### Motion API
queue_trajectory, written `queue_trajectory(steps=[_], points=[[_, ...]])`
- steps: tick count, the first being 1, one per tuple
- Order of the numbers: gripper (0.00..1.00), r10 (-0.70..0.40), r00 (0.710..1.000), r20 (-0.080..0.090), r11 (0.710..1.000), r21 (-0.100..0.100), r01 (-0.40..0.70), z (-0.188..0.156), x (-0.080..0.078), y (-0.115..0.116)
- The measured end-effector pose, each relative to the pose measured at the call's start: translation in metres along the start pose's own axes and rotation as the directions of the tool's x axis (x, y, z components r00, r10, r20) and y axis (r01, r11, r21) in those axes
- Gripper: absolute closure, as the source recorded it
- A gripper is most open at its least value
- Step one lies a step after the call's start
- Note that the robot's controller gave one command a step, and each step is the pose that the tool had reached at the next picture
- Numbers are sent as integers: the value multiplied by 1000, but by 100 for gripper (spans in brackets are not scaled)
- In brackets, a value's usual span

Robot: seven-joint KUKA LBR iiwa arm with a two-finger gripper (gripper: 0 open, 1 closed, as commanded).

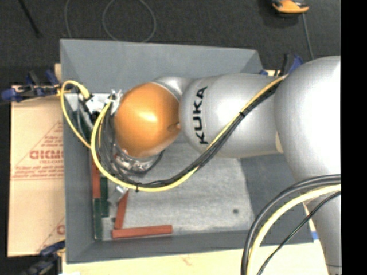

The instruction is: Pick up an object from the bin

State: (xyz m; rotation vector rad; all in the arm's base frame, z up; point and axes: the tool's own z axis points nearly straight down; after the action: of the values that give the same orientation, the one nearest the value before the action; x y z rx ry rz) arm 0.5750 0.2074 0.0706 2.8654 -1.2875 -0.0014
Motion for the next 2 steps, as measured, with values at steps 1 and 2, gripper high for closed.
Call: queue_trajectory(steps=[1,2], points=[[100,3,1000,2,1000,-1,-3,0,-1,0],[100,12,1000,-1,1000,4,-12,-27,0,-1]])
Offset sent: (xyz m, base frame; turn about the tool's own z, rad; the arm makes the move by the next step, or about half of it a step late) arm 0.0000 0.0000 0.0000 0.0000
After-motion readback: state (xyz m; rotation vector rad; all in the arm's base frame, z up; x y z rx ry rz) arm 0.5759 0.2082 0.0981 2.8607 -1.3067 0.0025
